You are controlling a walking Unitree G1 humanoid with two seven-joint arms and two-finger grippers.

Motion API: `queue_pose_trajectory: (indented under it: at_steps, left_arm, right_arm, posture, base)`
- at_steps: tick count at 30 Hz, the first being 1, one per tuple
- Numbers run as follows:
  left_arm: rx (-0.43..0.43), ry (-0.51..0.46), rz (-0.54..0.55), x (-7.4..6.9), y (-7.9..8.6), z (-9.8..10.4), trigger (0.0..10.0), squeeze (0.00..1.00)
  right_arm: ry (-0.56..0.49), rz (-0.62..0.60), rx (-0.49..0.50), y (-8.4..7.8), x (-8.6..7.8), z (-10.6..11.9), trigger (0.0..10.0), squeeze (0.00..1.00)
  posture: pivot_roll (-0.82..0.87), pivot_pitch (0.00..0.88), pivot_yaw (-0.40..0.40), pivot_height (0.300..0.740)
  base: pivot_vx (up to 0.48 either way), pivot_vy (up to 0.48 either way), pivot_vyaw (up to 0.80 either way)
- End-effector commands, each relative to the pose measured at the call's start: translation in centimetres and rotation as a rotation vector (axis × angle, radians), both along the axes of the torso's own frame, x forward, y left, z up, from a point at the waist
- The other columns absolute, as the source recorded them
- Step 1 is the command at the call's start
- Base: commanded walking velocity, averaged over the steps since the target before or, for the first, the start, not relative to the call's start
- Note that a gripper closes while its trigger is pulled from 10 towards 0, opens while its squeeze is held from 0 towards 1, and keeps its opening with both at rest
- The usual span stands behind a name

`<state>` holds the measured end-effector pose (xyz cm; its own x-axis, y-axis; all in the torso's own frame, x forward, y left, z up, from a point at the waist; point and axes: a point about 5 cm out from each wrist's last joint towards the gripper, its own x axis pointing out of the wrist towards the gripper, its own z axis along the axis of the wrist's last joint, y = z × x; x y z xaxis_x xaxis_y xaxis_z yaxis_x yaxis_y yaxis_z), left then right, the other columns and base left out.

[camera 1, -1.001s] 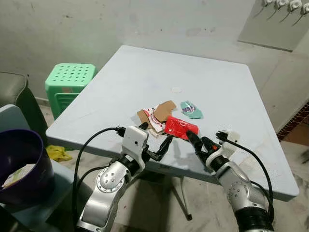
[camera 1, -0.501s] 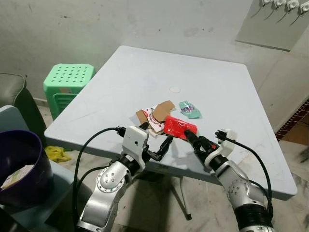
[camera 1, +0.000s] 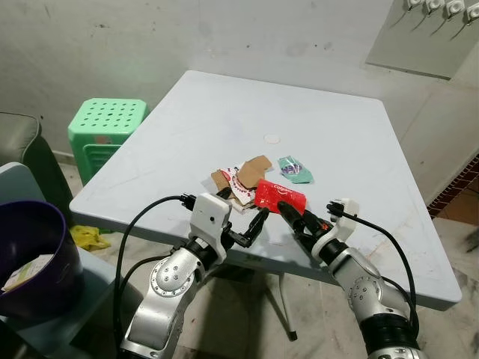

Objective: Picking trash to rubbish bin

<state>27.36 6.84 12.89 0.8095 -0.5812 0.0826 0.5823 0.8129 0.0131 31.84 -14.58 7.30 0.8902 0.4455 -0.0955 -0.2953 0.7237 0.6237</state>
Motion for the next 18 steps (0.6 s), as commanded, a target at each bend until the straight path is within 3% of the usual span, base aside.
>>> queue_pose_trajectory:
  at_steps: [1, 18]
  left_arm:
    - [0.003, -0.012, -0.010, 0.00, -0.28, 0.38, 10.0, 0.00]
    - [0.002, -0.013, -0.010, 0.08, -0.33, 0.40, 10.0, 0.00]
  right_arm:
    - [0.006, 0.022, 0.005, 0.28, 0.01, 0.03, 0.0, 0.00]
    - [-0.021, 0.026, 0.017, 0.04, -0.27, 0.20, 0.0, 0.00]
  posture:
    - [0.02, 0.052, -0.103, 0.740]
    - [0.00, 0.053, -0.101, 0.740]
  base:
    - [0.000, 0.000, 0.00]
    - [0.000, 0.000, 0.00]
